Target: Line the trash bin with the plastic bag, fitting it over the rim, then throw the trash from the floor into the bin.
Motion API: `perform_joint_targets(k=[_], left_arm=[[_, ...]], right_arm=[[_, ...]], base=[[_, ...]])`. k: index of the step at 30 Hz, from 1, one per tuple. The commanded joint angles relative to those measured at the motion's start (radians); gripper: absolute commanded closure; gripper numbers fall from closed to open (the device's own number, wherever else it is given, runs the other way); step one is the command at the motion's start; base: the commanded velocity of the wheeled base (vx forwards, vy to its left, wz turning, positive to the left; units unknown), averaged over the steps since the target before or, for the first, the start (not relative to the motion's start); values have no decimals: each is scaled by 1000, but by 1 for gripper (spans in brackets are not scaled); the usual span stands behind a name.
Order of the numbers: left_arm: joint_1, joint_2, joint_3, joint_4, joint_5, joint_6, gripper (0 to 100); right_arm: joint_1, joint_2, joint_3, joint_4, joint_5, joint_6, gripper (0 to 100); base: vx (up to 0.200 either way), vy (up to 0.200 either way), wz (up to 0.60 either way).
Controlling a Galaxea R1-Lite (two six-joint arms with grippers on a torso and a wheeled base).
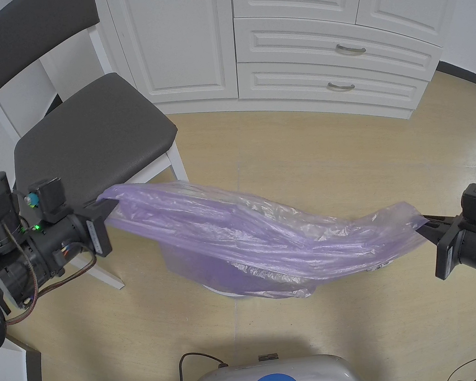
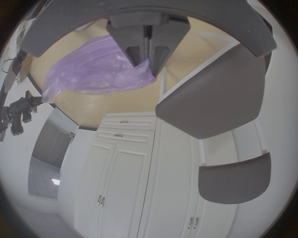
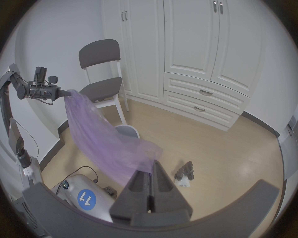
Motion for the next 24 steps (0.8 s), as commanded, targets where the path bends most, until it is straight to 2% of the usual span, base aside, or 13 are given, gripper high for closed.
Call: perform_joint_targets(k=[1, 2, 3, 5, 7, 9, 12, 15, 19, 24], left_arm=[[-172, 167, -108, -69, 31, -2, 100], [-172, 167, -108, -69, 31, -2, 100], [-224, 206, -108, -97, 65, -4, 100], [-250, 224, -100, -124, 87, -10, 100], [-316, 241, -57, -215, 120, -59, 100], [-370, 241, -29, -302, 131, -121, 100], [-436, 235, -28, -399, 160, -145, 100], [-498, 229, -16, -420, 209, -148, 100], [-563, 233, -6, -425, 271, -147, 100], [-571, 255, -11, -425, 320, -144, 100]], right_arm=[[9, 147, -100, -12, 32, -2, 100], [9, 147, -100, -12, 32, -2, 100], [34, 192, -103, -51, 34, 25, 100], [61, 215, -95, -108, 32, 64, 100], [112, 261, -80, -232, 29, 148, 100], [159, 288, -85, -316, 25, 190, 100], [238, 307, -86, -408, 11, 245, 100], [327, 305, -102, -433, -34, 280, 100], [399, 308, -123, -433, -103, 323, 100], [411, 333, -126, -434, -107, 358, 100]], base=[[0, 0, 0], [0, 0, 0], [0, 0, 0], [0, 0, 0], [0, 0, 0], [0, 0, 0], [0, 0, 0], [0, 0, 0], [0, 0, 0], [0, 0, 0]])
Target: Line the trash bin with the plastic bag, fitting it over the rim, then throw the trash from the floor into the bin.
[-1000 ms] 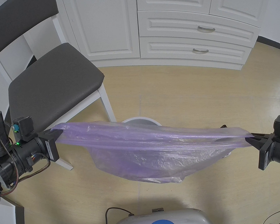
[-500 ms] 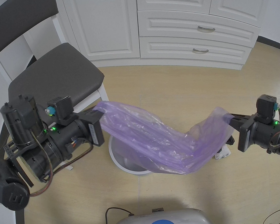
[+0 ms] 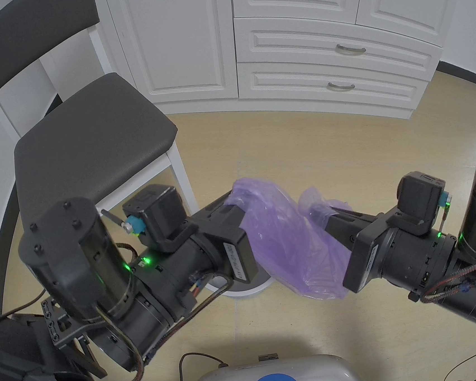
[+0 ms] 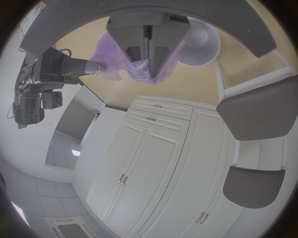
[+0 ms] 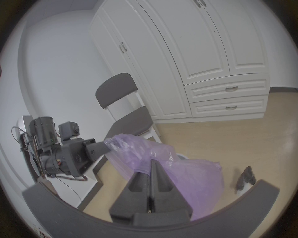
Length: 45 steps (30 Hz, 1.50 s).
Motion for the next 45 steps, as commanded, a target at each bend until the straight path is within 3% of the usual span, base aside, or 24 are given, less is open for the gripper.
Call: perform_joint_targets(k=[1, 13, 18, 26, 30, 45], left_arm=[[-14, 24, 1, -3, 24, 1, 100], [91, 46, -14, -3, 30, 6, 100], [124, 58, -22, -3, 27, 6, 100], [149, 107, -31, -6, 27, 10, 100], [174, 117, -43, -6, 24, 7, 100], [233, 244, -94, -21, 16, -1, 100]], right_arm=[[25, 44, -12, -2, -2, 25, 100], [-15, 184, -64, -125, 6, 120, 100], [-53, 276, -67, -280, 78, 189, 100], [-79, 374, -73, -381, 93, 229, 100], [-109, 466, -81, -499, 139, 260, 100], [-188, 576, -122, -553, 175, 291, 100]], base=[[0, 0, 0], [0, 0, 0], [0, 0, 0], [0, 0, 0], [0, 0, 0], [0, 0, 0]])
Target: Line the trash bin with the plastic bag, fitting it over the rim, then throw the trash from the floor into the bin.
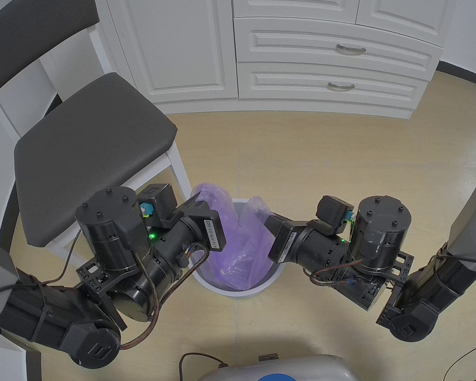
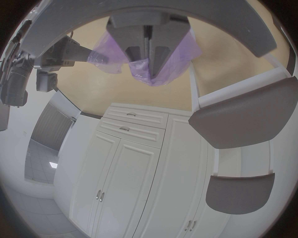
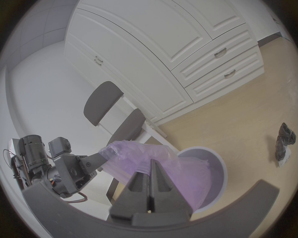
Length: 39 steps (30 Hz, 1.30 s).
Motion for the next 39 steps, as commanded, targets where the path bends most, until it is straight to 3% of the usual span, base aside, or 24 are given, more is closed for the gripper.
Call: perform_joint_targets(k=[1, 6, 10, 16, 27, 32, 39], left_arm=[[22, 84, -27, -32, -3, -5, 100], [21, 159, -36, -154, -1, 1, 100], [11, 185, -39, -165, -3, 0, 100], [11, 211, -51, -154, -1, 0, 100], [50, 225, -57, -81, 2, 3, 100], [82, 199, -51, -69, 0, 3, 100], [93, 237, -62, -46, -1, 3, 100]], right_arm=[[-23, 28, -11, -5, 3, 1, 100], [-48, -6, -8, -5, 3, -1, 100], [-66, -35, 0, -5, 10, -2, 100], [-78, 20, 2, -1, 53, 4, 100], [-69, 121, -25, -8, 53, 13, 100], [-28, 150, -121, 3, 39, 55, 100], [-43, 224, -172, 5, 46, 62, 100]], base=[[0, 0, 0], [0, 0, 0], [0, 0, 0], [0, 0, 0], [0, 0, 0], [0, 0, 0], [0, 0, 0]])
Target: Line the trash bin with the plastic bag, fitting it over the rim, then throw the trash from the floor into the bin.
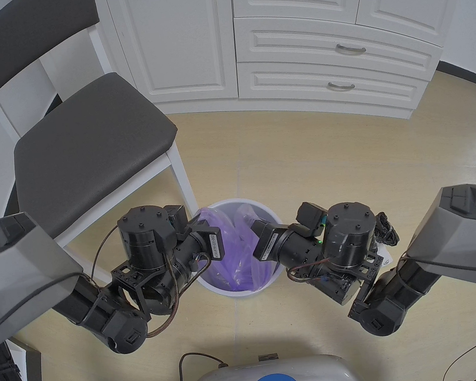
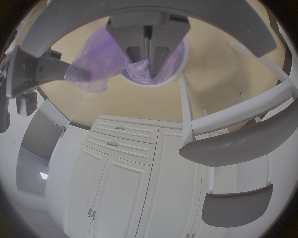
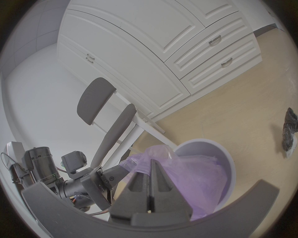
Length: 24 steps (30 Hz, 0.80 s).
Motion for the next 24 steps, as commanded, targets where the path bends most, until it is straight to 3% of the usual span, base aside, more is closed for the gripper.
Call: perform_joint_targets(k=[1, 16, 24], left_arm=[[8, 38, -14, 8, -1, 0, 100], [34, 339, -188, 8, 5, -19, 100], [112, 285, -189, 9, 13, -6, 100]], right_arm=[[-11, 89, -38, -1, 3, 2, 100], [-83, 293, -176, 32, -3, 34, 100], [-163, 231, -166, 33, 8, 22, 100]], base=[[0, 0, 0], [0, 0, 0], [0, 0, 0]])
